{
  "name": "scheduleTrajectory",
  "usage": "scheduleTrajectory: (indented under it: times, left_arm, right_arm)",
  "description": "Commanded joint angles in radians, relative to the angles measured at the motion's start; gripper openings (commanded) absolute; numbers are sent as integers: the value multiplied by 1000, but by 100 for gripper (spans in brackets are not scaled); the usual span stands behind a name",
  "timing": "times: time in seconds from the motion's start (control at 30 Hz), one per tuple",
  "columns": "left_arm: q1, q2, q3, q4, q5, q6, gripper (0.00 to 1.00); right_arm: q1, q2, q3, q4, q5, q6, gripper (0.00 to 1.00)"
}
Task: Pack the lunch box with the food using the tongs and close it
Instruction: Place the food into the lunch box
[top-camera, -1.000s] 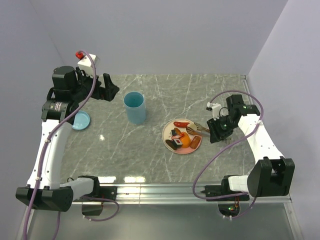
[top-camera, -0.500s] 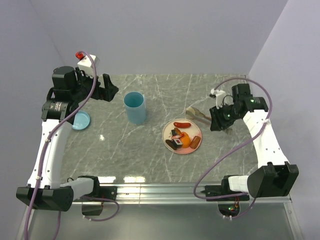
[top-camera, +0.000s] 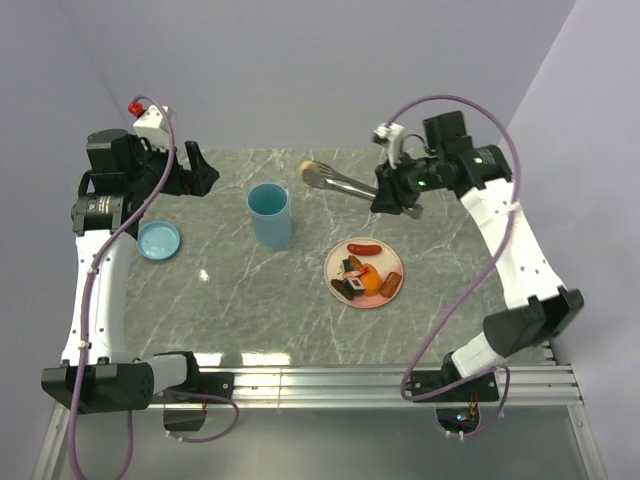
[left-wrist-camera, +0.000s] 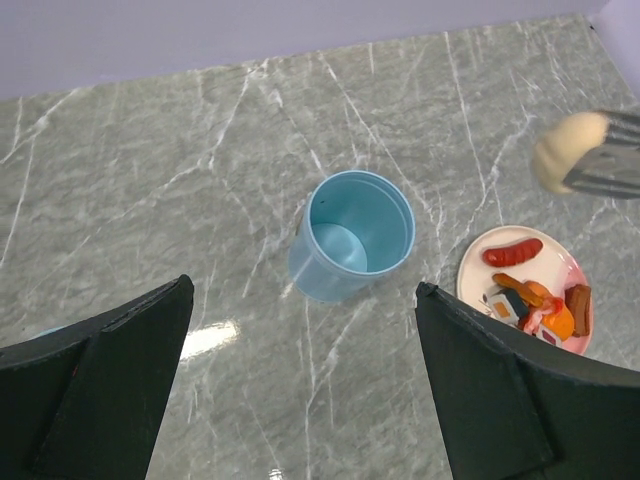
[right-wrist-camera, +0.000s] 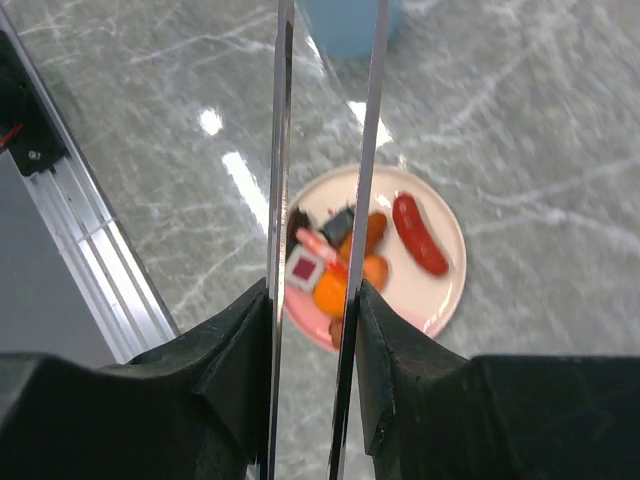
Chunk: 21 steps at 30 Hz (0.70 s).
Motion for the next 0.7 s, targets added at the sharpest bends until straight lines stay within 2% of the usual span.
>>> scheduleTrajectory:
  times: [0.0,0.27,0.57,0.67]
  left_arm:
    - [28,-13,39,-1,35,-23,99]
    - [48,-22,24,-4,30,-30,99]
    - [51,-37,8,-8,21,-35,99]
    - [51,-42,7,-5,18,-36,99]
  right_arm:
    - [68,83,95,55,10,20,41]
    - [197,202,160,107,76,37,42]
    - [231,298,179,167,99,75,48]
    - [240,319,196,171,107,83,54]
